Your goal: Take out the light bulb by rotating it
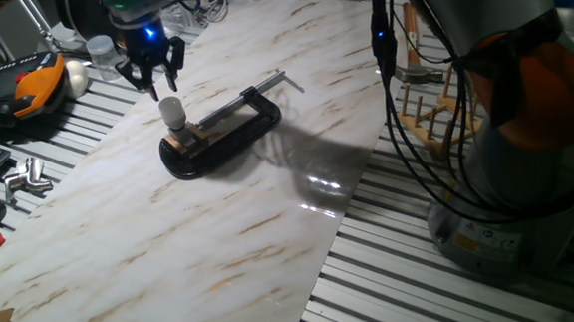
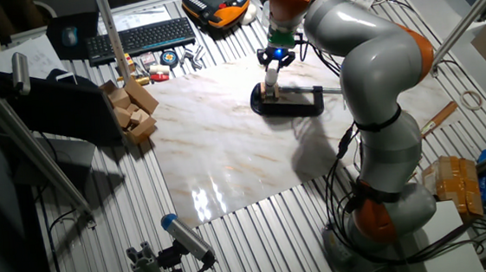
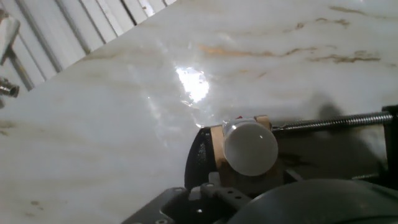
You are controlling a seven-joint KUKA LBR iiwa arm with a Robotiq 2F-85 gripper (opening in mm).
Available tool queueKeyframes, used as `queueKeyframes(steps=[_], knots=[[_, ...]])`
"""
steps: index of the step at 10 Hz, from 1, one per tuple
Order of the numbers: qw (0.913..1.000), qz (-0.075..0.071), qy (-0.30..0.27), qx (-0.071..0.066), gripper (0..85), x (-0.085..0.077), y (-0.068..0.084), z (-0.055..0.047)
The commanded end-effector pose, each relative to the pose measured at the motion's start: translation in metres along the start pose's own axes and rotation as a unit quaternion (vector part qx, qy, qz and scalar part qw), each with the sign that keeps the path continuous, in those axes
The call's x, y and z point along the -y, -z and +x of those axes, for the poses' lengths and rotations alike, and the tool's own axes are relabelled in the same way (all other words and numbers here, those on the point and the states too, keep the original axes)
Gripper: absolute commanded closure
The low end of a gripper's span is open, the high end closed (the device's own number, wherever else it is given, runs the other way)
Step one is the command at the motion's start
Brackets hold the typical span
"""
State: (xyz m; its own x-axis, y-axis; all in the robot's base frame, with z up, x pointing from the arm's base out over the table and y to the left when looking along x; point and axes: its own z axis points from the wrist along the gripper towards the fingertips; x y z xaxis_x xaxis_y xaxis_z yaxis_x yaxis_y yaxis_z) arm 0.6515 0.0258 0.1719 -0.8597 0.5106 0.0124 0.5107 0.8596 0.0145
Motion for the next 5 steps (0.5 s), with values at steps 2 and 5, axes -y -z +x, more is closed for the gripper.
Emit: queueKeyframes(steps=[2, 5], knots=[[0.9876, 0.002, -0.157, -0.009, 34.0, -0.0007, -0.0006, -0.0002], [0.953, 0.005, -0.303, -0.005, 34.0, -0.0002, -0.0001, -0.0001]])
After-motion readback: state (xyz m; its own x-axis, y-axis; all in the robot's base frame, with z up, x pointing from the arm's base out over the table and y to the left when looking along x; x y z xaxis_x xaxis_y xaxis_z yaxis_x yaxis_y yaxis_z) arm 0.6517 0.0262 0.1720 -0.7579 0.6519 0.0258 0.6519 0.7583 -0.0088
